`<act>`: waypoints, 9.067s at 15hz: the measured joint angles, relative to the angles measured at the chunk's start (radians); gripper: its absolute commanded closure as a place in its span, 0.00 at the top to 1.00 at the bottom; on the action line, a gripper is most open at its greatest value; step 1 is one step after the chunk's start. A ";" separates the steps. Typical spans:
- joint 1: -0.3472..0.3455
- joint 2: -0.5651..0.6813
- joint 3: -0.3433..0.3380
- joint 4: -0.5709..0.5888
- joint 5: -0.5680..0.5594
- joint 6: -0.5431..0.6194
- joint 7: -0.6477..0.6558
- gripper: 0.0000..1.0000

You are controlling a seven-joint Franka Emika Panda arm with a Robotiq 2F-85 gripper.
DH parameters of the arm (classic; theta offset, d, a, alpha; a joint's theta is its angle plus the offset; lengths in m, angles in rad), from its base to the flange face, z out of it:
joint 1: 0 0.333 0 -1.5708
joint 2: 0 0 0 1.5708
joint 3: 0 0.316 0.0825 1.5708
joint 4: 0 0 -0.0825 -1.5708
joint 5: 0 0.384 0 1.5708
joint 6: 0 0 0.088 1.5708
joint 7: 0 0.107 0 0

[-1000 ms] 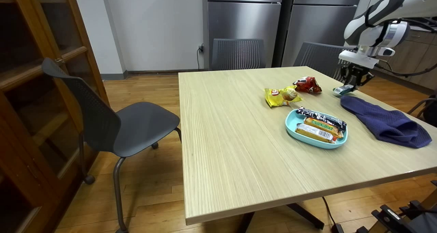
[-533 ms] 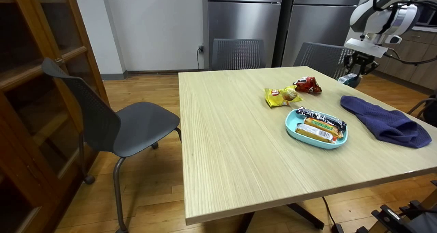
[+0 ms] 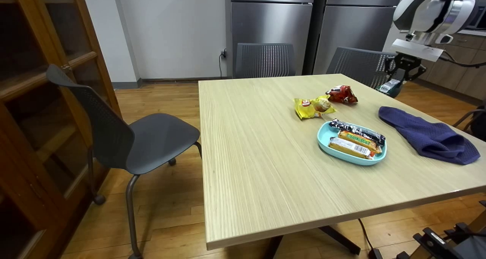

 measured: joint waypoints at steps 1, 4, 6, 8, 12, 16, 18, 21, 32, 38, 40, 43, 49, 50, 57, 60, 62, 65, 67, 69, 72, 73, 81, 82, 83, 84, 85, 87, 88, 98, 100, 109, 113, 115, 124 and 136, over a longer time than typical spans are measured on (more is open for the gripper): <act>0.008 -0.031 0.000 -0.044 -0.001 0.005 -0.023 0.14; 0.035 -0.129 0.000 -0.178 -0.013 0.021 -0.088 0.14; 0.056 -0.196 0.001 -0.270 -0.031 0.037 -0.120 0.14; 0.079 -0.258 0.001 -0.360 -0.055 0.047 -0.150 0.14; 0.127 -0.356 0.001 -0.509 -0.111 0.088 -0.171 0.14; 0.166 -0.416 0.002 -0.600 -0.193 0.109 -0.211 0.14; 0.178 -0.433 0.003 -0.628 -0.243 0.109 -0.261 0.14; 0.187 -0.444 0.005 -0.652 -0.321 0.109 -0.340 0.14; 0.188 -0.450 0.082 -0.750 -0.469 0.181 -0.666 0.14; 0.188 -0.483 0.162 -0.826 -0.468 0.197 -0.775 0.14; 0.188 -0.500 0.182 -0.856 -0.468 0.197 -0.806 0.14; 0.190 -0.527 0.202 -0.913 -0.468 0.202 -0.845 0.14; 0.198 -0.578 0.245 -1.019 -0.467 0.223 -0.913 0.14; 0.199 -0.584 0.253 -1.029 -0.466 0.223 -0.922 0.14; 0.232 -0.592 0.287 -1.057 -0.459 0.228 -0.959 0.14; 0.244 -0.591 0.299 -1.057 -0.459 0.238 -0.964 0.14; 0.248 -0.588 0.305 -1.054 -0.454 0.243 -0.971 0.14; 0.250 -0.578 0.310 -1.044 -0.453 0.252 -0.991 0.14; 0.250 -0.567 0.310 -1.032 -0.453 0.254 -1.003 0.14; 0.250 -0.553 0.310 -1.018 -0.454 0.255 -1.009 0.14; 0.250 -0.532 0.310 -0.996 -0.454 0.258 -1.015 0.14; 0.250 -0.525 0.310 -0.988 -0.454 0.259 -1.016 0.14; 0.248 -0.498 0.308 -0.955 -0.454 0.261 -1.020 0.99; 0.246 -0.498 0.308 -0.953 -0.454 0.261 -1.021 1.00; 0.244 -0.498 0.307 -0.951 -0.454 0.261 -1.021 1.00; 0.242 -0.498 0.305 -0.949 -0.454 0.261 -1.021 1.00; 0.241 -0.498 0.302 -0.948 -0.454 0.261 -1.021 1.00; 0.239 -0.498 0.295 -0.945 -0.453 0.261 -1.021 1.00; 0.236 -0.498 0.291 -0.944 -0.453 0.261 -1.021 1.00; 0.166 -0.568 0.220 -0.917 -0.324 0.160 -1.015 1.00; 0.154 -0.579 0.192 -0.911 -0.308 0.153 -1.012 1.00; 0.098 -0.565 0.079 -0.884 -0.261 0.100 -0.885 1.00; 0.066 -0.525 0.067 -0.868 -0.191 0.097 -0.803 1.00; 0.047 -0.497 0.065 -0.855 -0.153 0.096 -0.774 1.00; 0.020 -0.462 0.018 -0.838 -0.134 0.098 -0.650 1.00; -0.003 -0.448 0.018 -0.844 -0.020 0.101 -0.596 1.00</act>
